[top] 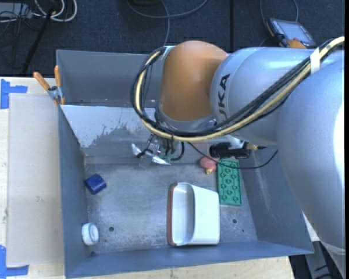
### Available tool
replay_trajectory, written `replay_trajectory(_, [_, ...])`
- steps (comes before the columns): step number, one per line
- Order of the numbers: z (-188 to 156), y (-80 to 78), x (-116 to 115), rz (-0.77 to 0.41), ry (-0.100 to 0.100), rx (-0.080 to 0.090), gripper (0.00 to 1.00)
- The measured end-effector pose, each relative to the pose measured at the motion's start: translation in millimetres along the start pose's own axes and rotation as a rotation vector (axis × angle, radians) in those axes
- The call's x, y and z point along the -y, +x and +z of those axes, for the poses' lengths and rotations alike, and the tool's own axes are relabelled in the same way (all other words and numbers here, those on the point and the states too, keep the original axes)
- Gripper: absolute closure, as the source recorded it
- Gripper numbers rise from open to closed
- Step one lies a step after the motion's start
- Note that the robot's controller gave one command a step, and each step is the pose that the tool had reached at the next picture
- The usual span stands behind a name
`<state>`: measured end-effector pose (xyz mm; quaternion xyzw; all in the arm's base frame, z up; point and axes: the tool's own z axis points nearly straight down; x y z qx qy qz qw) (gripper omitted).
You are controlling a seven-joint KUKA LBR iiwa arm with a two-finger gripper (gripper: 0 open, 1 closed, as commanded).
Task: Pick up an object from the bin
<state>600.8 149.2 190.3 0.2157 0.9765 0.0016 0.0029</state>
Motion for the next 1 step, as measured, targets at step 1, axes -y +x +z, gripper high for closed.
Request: replay_trajectory(1, [-2.7, -0.3, -0.1, -0.002, 0.004, -0.004, 1.0])
